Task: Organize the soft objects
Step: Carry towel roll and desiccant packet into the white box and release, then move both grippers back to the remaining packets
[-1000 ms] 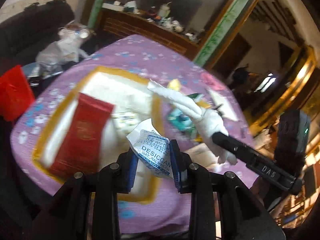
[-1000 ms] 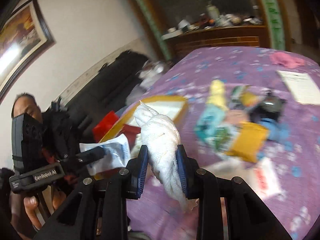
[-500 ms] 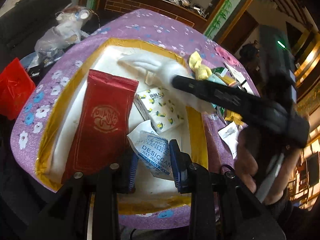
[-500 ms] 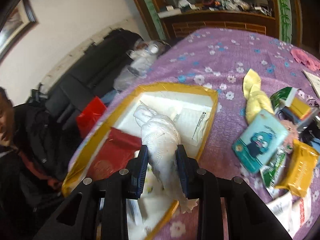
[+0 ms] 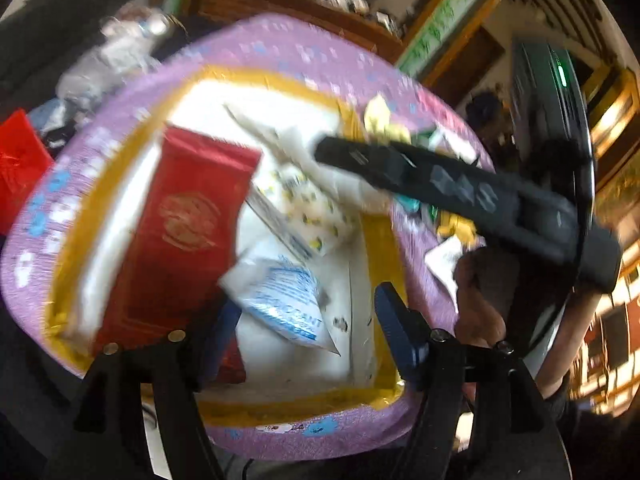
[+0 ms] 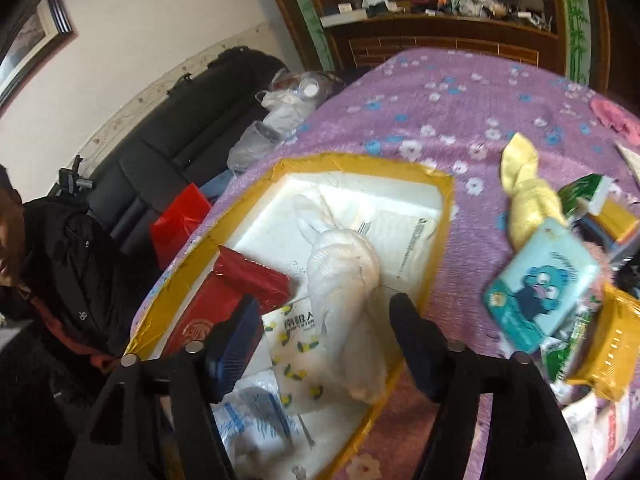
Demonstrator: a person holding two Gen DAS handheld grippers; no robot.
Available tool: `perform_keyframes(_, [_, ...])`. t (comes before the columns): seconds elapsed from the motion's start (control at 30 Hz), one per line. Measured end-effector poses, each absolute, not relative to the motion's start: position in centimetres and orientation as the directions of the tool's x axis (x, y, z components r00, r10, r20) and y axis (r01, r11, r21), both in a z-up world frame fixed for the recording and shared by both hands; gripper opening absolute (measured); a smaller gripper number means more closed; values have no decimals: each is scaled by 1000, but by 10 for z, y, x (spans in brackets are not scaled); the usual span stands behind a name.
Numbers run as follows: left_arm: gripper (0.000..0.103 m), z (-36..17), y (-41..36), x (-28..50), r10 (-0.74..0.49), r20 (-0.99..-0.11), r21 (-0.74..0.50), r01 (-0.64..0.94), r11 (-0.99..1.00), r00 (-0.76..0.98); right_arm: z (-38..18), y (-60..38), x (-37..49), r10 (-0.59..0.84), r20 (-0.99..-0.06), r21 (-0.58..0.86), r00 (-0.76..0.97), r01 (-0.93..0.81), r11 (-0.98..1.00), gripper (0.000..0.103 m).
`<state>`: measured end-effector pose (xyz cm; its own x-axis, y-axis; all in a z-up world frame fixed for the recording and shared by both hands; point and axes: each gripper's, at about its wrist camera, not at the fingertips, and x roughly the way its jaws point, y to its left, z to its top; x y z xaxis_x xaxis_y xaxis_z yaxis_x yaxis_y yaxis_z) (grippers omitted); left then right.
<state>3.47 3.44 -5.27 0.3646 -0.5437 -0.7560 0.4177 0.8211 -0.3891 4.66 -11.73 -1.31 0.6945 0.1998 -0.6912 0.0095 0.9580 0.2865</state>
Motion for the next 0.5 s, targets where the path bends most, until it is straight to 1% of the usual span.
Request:
perform_keyframes(0.07, [68,-40,40,26,-531,-739,-371,407,834,415,-14,-126,43,222,-667,304,712,-12,953,72])
perform_keyframes(0.13, [68,-26,38,13,-486,-727,-312,398,863,485,-8,-136,22,234,-638,313,734,-30,949,75])
perform_keyframes(0.23, [68,-18,28,1,-473,-722,-283,408,868,506,-5,-152,-12,277,-605,348,746,-65,935,79])
perform_keyframes(0.3, [68,-14,14,-4,-488,-723,-295,420,858,489,-10,-172,-33,286,-601,372,746,-56,926,79])
perform_keyframes(0.37, [68,-13,-2,-9,-532,-710,-326,455,829,462,-12,-193,-56,289,-596,391,749,-44,919,79])
perform_keyframes(0.5, [68,-17,-44,-19,-628,-696,-412,522,747,348,-19,-241,-95,236,-605,386,760,21,922,79])
